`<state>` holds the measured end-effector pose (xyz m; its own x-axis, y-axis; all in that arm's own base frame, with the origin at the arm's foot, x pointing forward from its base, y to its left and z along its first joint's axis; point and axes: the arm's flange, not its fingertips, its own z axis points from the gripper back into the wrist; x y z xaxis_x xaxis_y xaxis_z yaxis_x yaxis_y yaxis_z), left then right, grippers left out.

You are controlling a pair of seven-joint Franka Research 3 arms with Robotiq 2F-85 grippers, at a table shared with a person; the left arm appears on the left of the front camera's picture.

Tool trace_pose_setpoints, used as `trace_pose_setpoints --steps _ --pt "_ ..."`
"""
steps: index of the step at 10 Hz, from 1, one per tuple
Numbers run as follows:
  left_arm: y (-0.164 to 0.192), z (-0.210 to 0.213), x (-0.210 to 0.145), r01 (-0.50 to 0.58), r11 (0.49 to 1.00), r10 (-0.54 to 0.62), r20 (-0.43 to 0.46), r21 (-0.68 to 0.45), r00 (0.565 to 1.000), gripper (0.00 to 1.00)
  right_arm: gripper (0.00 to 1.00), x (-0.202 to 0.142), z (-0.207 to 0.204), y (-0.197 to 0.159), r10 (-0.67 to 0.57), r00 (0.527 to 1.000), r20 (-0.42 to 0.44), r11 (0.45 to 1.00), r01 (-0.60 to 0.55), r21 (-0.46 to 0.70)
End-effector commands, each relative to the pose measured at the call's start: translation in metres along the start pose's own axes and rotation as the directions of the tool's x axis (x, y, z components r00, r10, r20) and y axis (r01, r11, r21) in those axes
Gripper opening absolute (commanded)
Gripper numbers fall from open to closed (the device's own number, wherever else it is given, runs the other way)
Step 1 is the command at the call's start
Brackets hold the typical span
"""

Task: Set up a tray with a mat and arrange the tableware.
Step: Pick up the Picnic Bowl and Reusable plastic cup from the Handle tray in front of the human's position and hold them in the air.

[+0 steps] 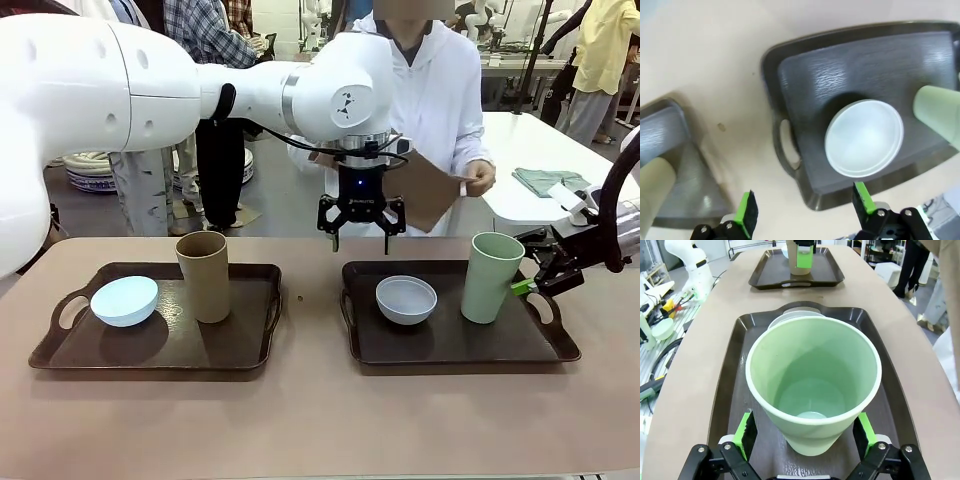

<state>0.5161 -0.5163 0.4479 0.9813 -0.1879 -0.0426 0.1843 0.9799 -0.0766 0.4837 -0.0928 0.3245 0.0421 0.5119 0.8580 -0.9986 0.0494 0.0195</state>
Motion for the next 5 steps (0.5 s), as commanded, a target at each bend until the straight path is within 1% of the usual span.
trace_pose_setpoints --steps 1,4,5 --pt "0.0036 0.0016 -0.0017 -0.004 1.0 0.005 -0.009 0.03 1.0 1.0 1.0 0.0 -0.0003 -0.0001 0.0 1.0 0.0 1.0 0.0 0.001" --pt "0.0036 0.0016 -0.0017 -0.004 1.0 0.005 -0.009 0.03 1.0 1.0 1.0 0.0 -0.0003 -0.0001 0.0 1.0 0.0 1.0 0.0 0.001" --pt "0.0017 -0.0015 -0.0001 -0.002 1.0 0.002 -0.007 0.008 1.0 1.0 1.0 0.0 -0.0003 -0.0001 0.0 1.0 0.0 1.0 0.0 0.001"
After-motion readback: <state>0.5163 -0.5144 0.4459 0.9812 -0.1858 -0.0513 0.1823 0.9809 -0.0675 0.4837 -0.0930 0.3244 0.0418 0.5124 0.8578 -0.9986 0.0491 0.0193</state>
